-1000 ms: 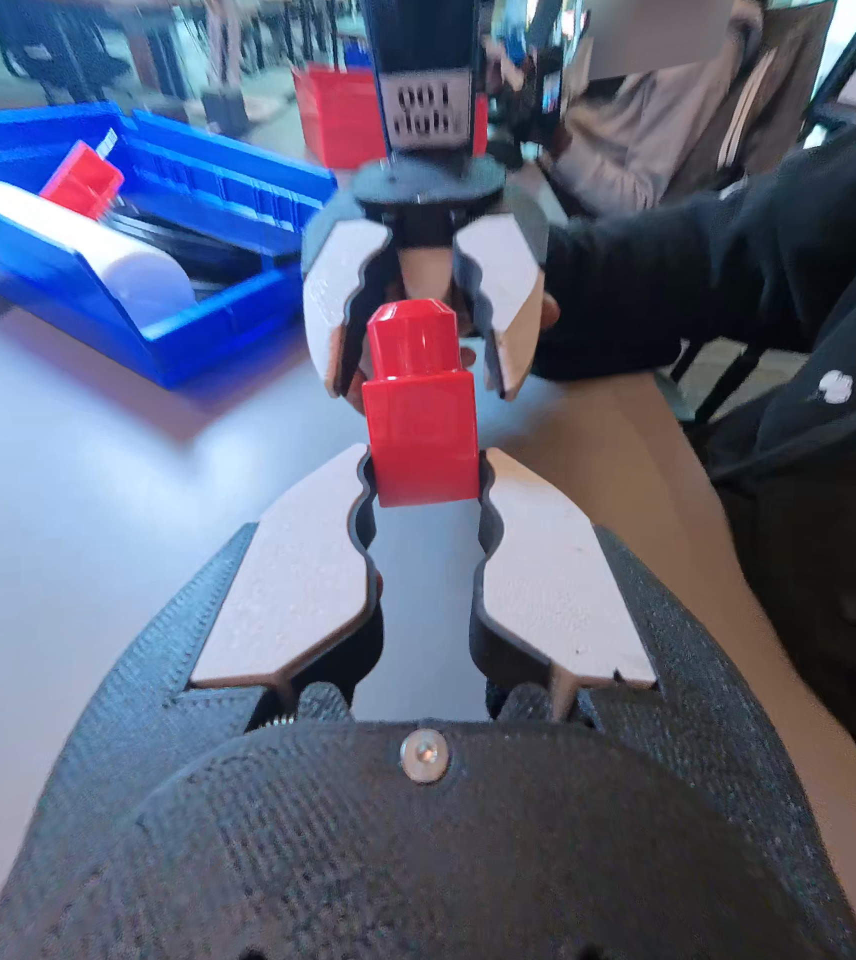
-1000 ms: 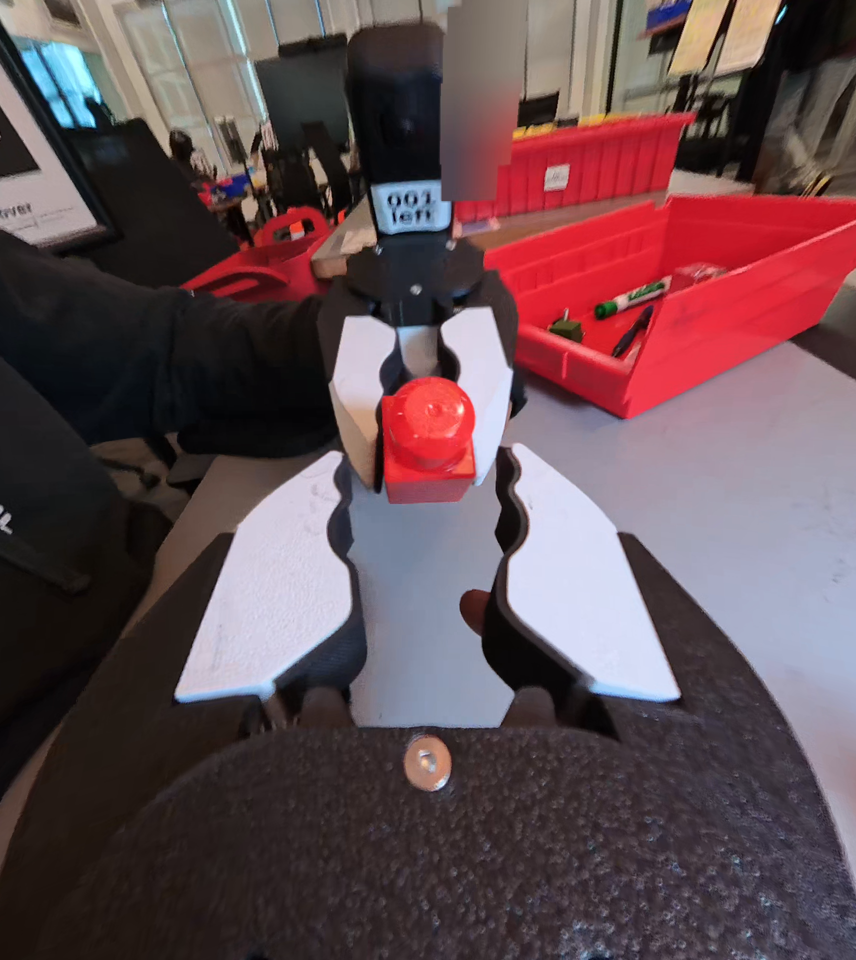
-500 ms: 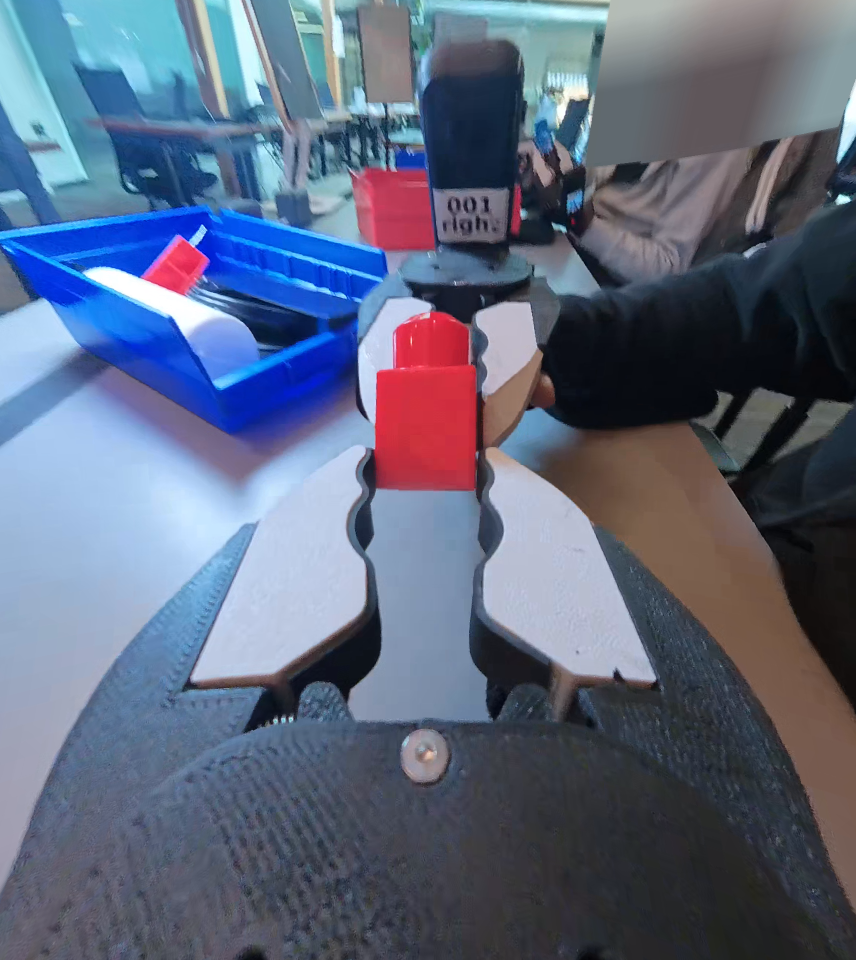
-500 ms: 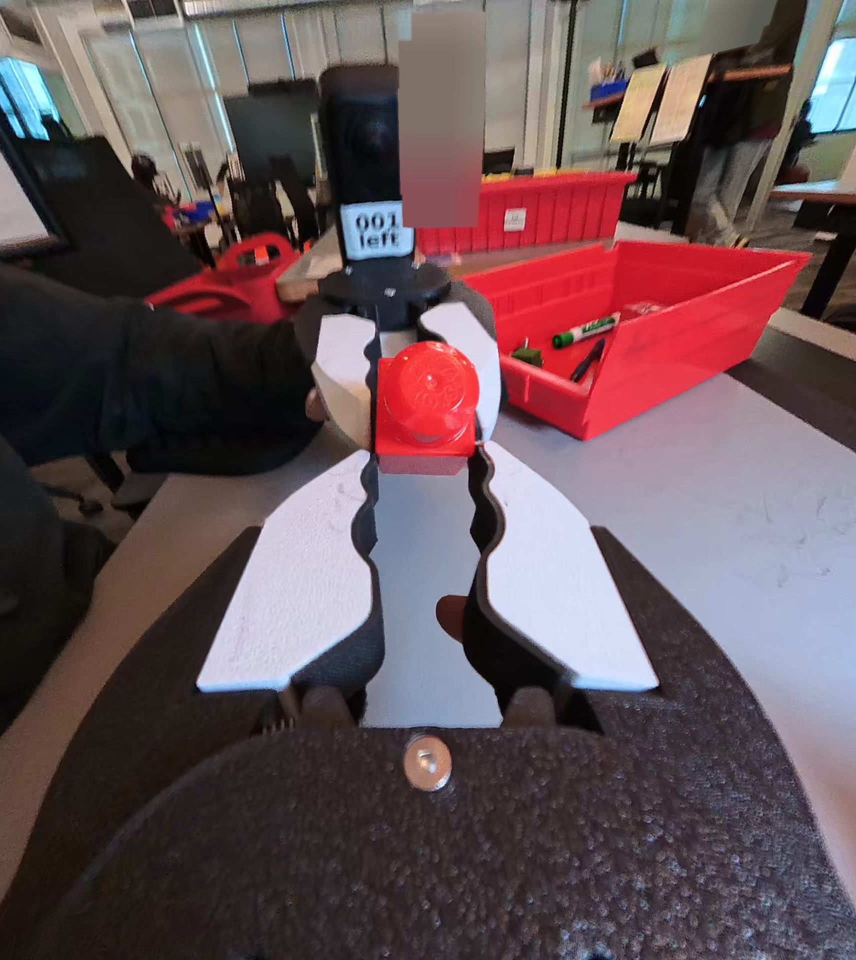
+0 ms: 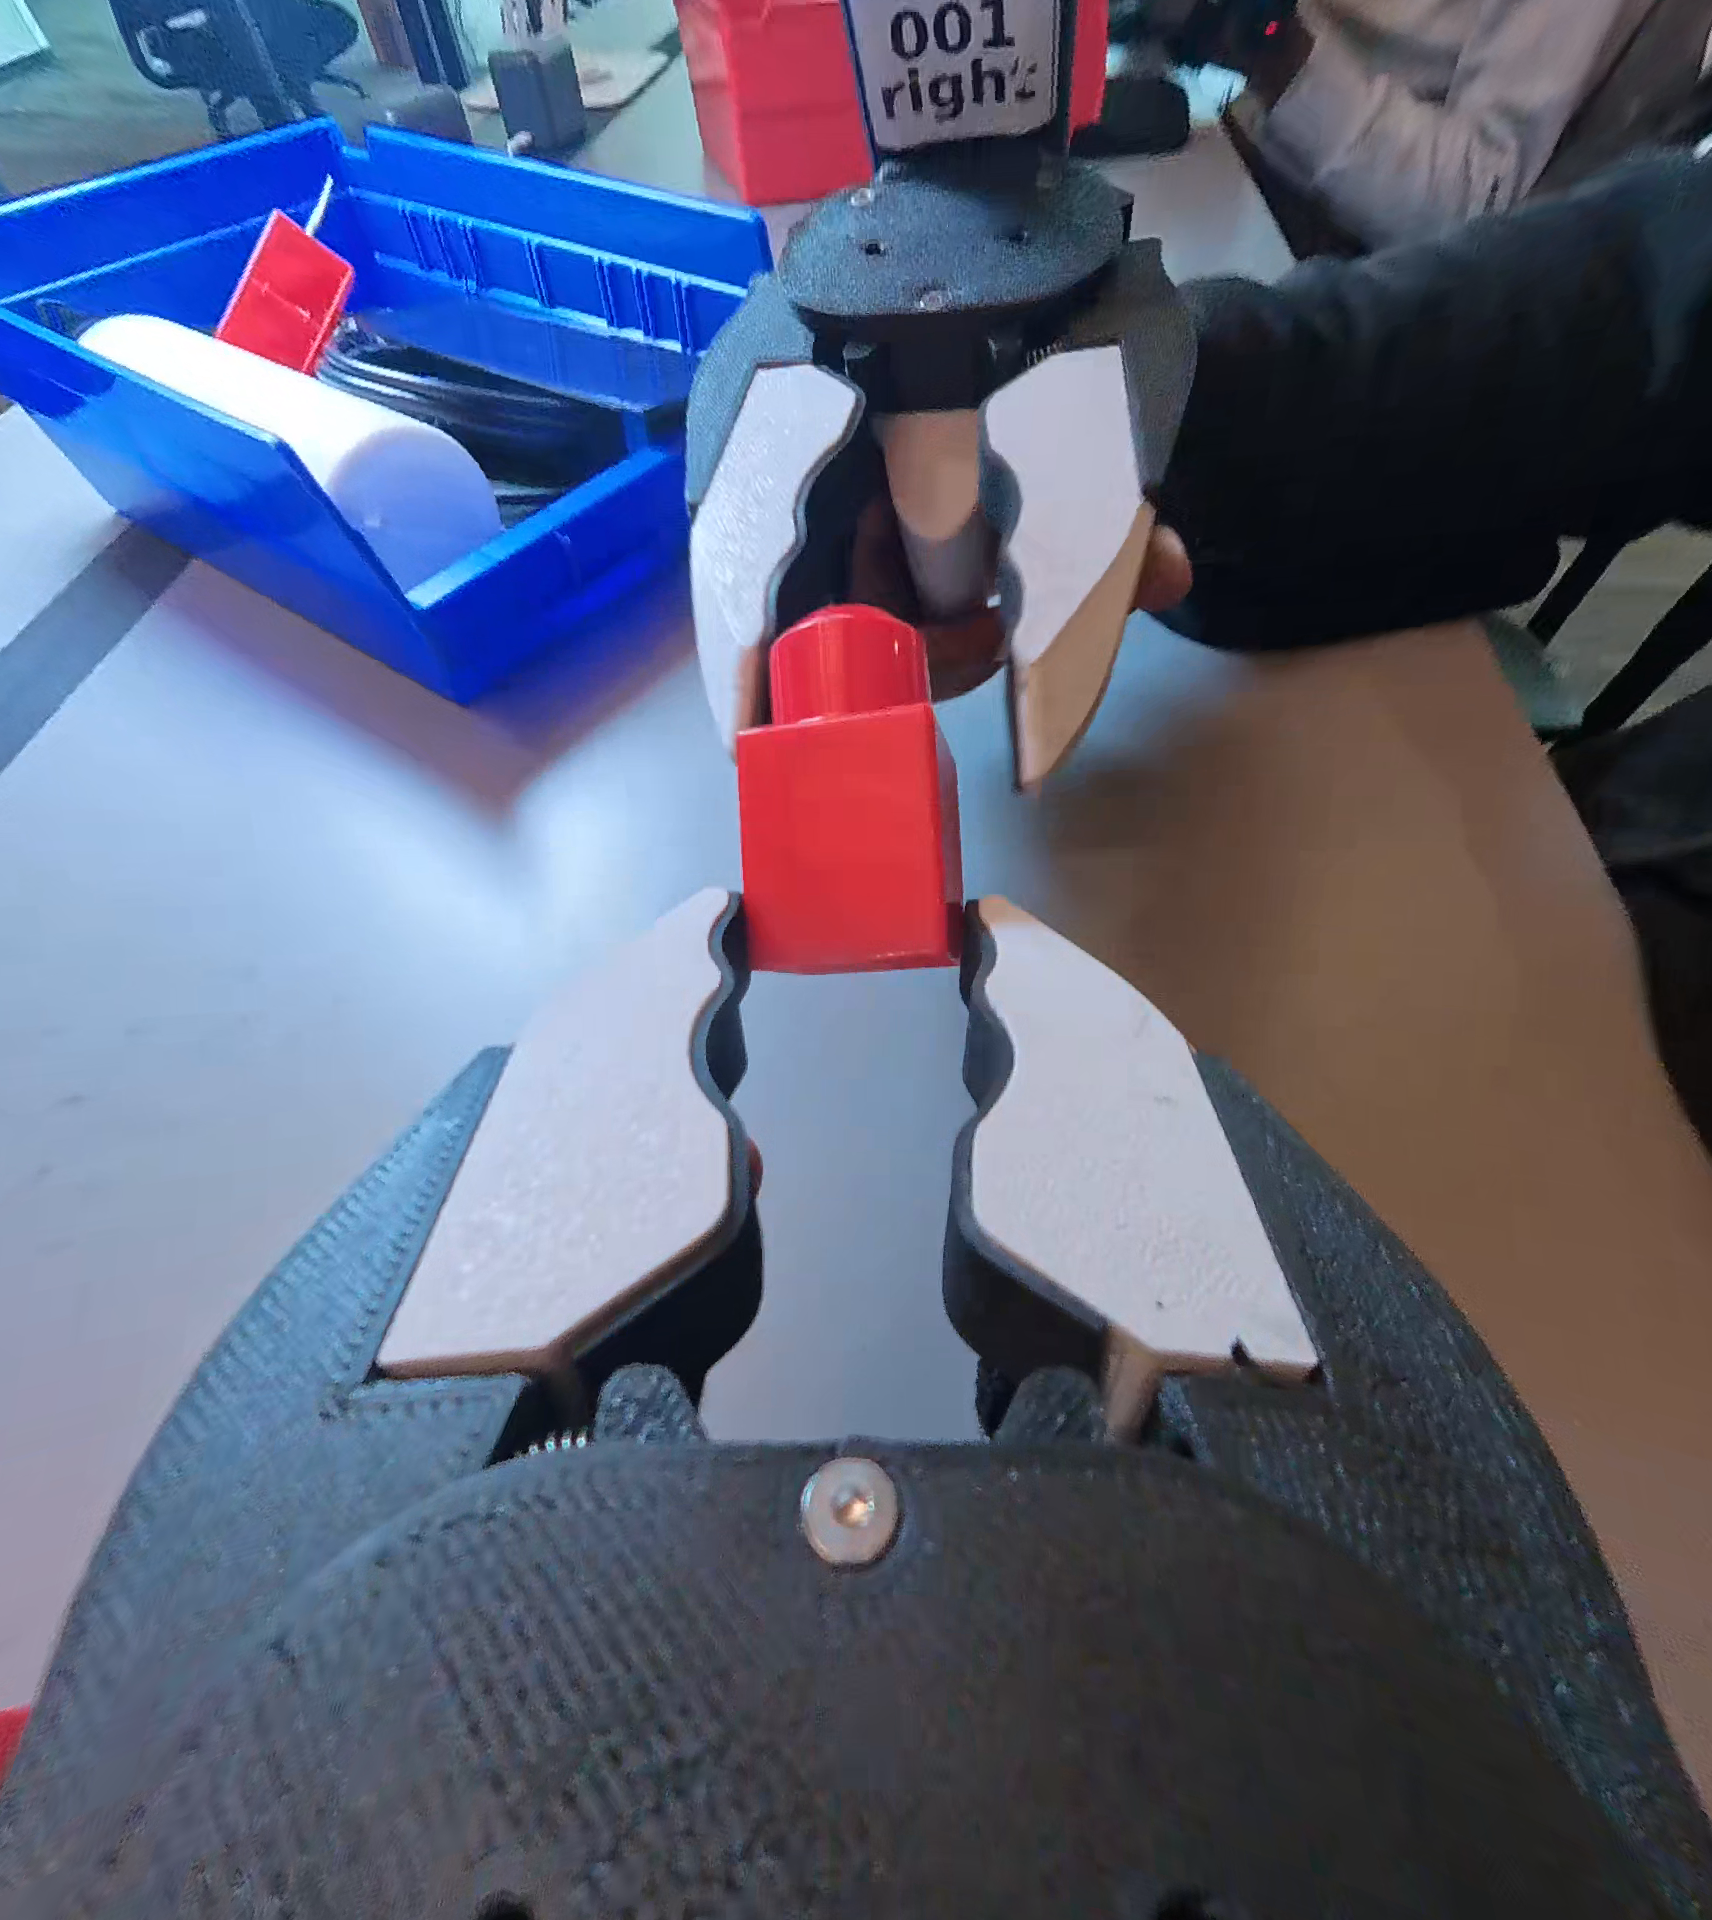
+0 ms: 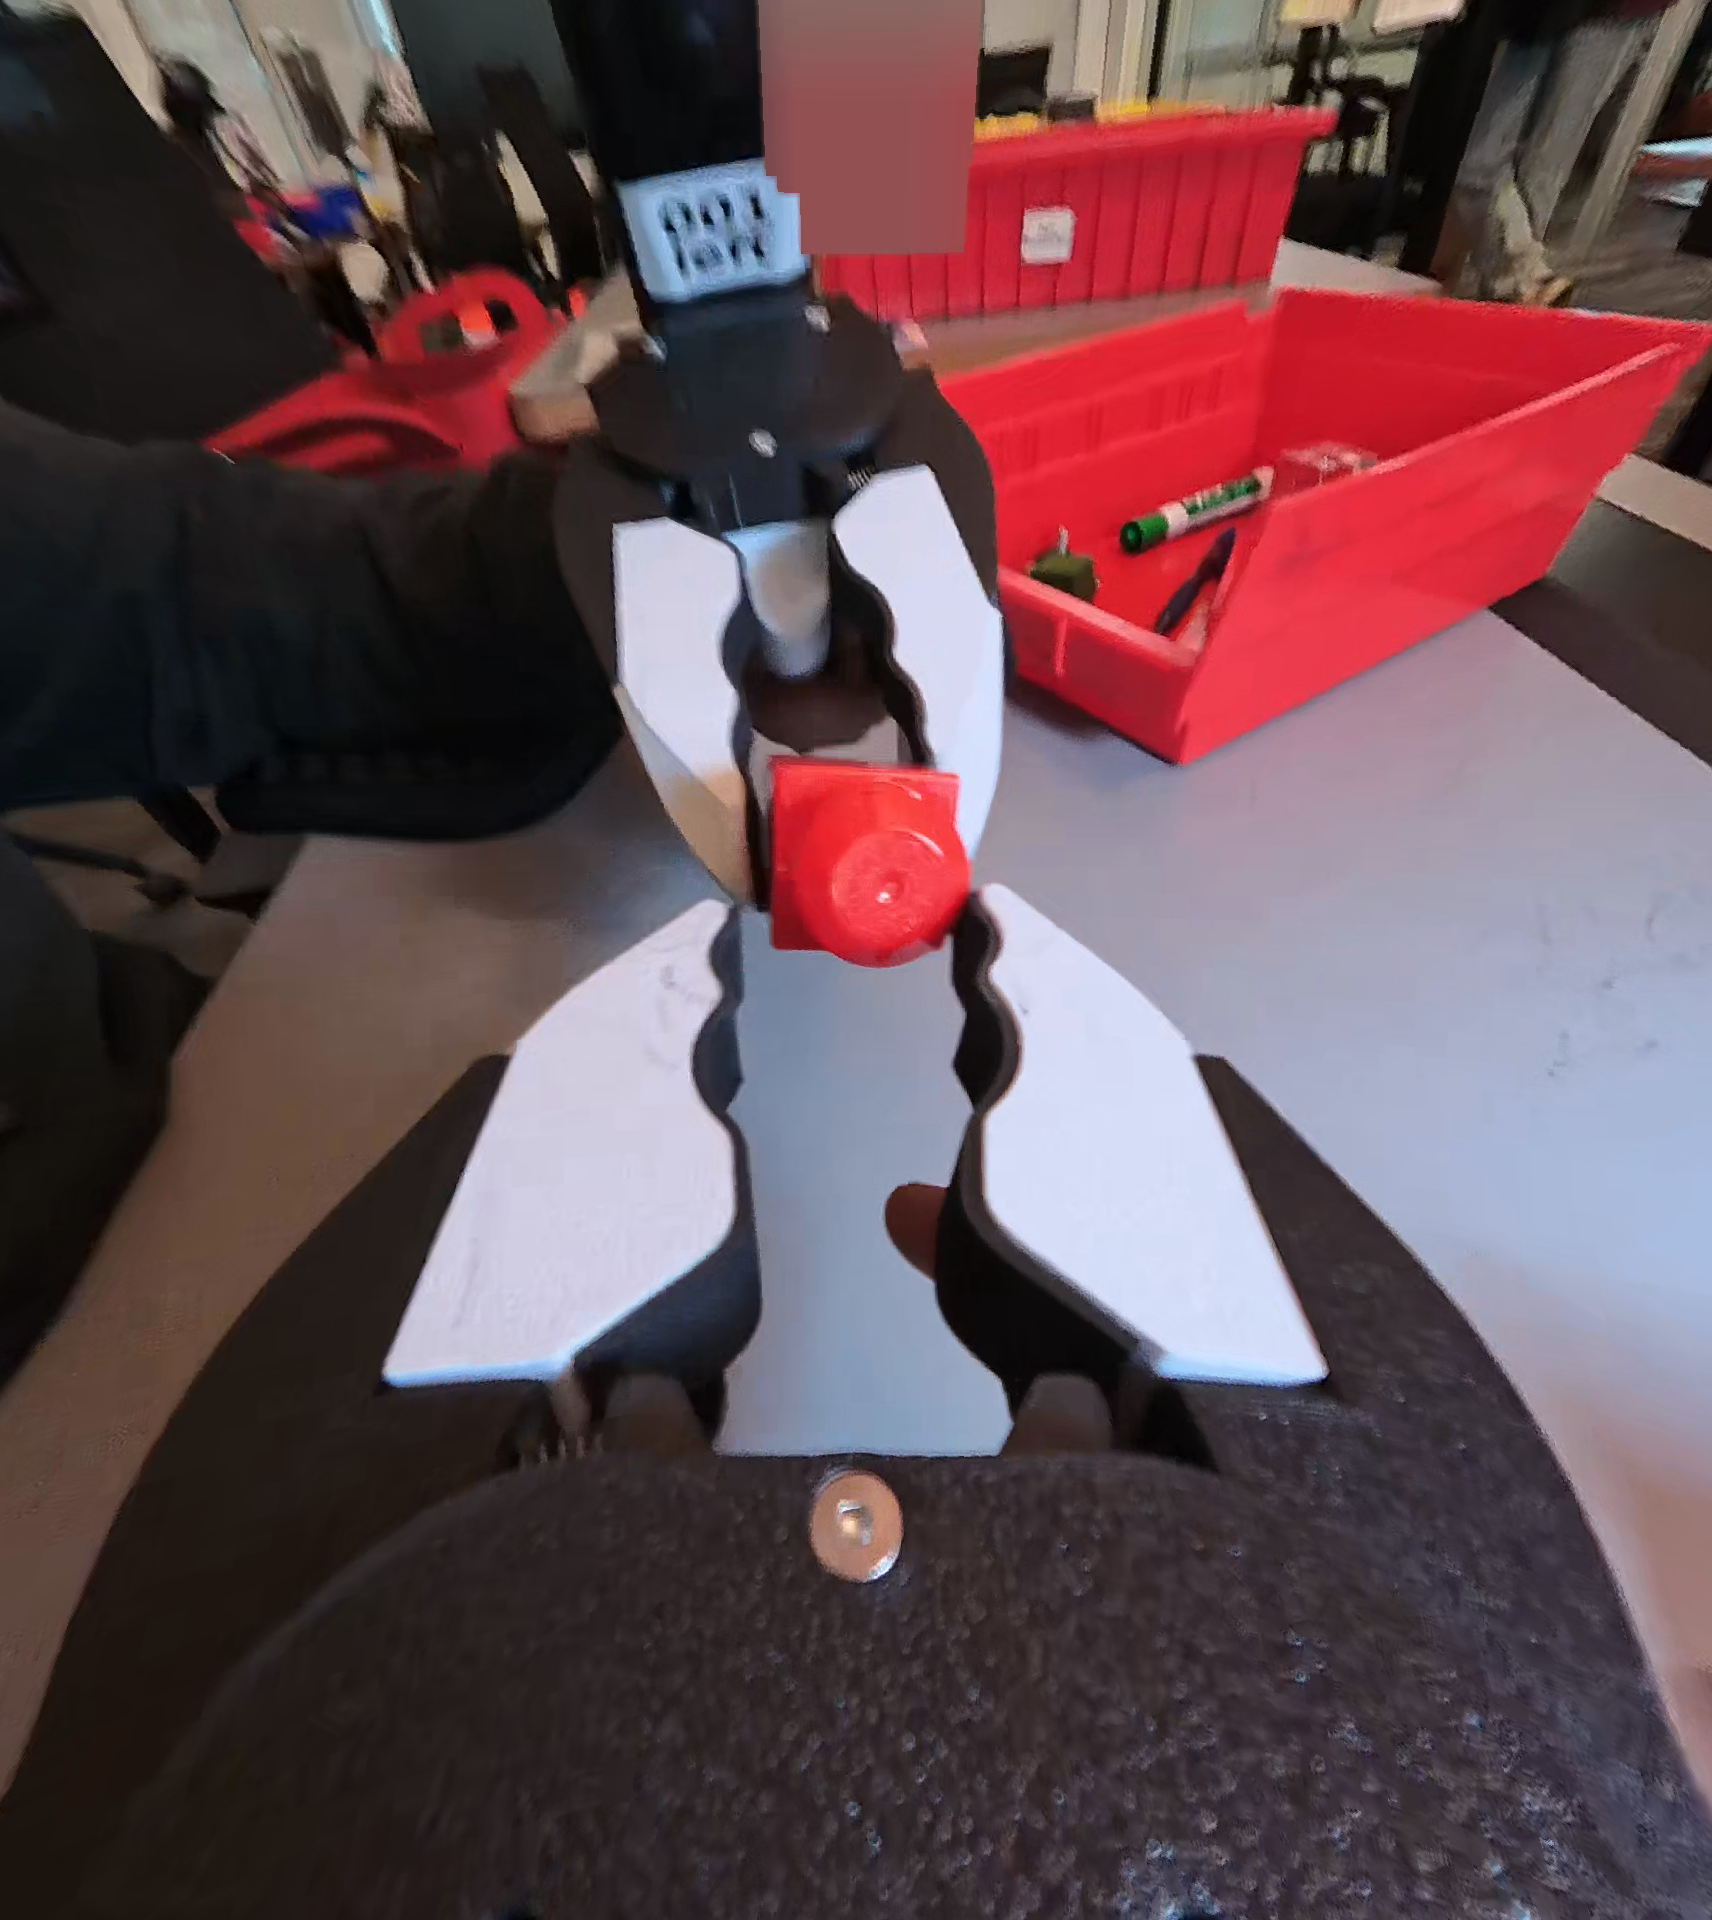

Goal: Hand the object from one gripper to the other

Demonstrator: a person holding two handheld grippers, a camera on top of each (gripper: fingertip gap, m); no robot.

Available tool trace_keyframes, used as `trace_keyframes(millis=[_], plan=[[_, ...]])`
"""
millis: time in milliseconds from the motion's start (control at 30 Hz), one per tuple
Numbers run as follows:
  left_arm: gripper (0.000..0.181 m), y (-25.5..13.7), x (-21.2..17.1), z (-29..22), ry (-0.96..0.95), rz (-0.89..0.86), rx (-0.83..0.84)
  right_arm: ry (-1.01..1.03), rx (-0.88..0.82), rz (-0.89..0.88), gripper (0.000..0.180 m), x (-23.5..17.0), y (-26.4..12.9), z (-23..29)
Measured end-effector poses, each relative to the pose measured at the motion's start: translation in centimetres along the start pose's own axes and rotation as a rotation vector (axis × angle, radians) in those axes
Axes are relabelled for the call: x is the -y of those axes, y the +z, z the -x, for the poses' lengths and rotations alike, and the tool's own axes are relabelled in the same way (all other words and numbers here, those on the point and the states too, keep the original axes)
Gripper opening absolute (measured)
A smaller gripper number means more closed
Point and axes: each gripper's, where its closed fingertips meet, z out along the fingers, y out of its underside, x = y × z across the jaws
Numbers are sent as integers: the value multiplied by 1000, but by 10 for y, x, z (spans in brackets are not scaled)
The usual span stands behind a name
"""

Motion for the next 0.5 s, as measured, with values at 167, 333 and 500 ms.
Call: trace_keyframes(millis=[167, 333, 500], plan=[[39, -4, 13, 5, -22, -109, 22, 43, -21, -127, 32, 14, -4, -6], [50, -6, 52, 1, -104, -401, 42, 101, -5, -371, 32, 47, -19, -3], [38, -10, 66, -10, -134, -473, -16, 135, 58, -425, 32, 55, -15, 10]])
